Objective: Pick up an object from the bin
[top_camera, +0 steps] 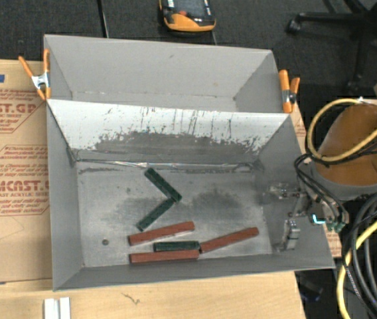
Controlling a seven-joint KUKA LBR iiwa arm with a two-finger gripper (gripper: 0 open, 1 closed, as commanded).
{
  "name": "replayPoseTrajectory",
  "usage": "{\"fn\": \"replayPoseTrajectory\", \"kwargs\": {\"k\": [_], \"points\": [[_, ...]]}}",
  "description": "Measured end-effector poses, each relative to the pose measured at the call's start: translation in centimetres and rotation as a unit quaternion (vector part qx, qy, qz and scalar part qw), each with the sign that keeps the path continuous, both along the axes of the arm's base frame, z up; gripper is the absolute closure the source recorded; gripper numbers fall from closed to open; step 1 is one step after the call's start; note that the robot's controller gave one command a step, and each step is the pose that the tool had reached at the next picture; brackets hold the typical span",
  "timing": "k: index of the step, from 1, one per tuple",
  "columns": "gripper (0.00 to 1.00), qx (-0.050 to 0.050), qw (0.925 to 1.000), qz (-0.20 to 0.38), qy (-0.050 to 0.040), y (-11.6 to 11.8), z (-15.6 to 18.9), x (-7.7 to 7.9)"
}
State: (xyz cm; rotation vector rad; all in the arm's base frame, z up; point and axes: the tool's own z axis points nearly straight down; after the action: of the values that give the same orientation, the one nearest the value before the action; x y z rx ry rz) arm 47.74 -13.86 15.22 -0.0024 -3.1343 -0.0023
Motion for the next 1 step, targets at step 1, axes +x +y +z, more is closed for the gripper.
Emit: {"fn": "replayPoseTrajectory", "kwargs": {"k": [1], "points": [[0.0, -0.001, 1.0, 0.001, -0.0038, 0.05, 0.38, 0.22]]}}
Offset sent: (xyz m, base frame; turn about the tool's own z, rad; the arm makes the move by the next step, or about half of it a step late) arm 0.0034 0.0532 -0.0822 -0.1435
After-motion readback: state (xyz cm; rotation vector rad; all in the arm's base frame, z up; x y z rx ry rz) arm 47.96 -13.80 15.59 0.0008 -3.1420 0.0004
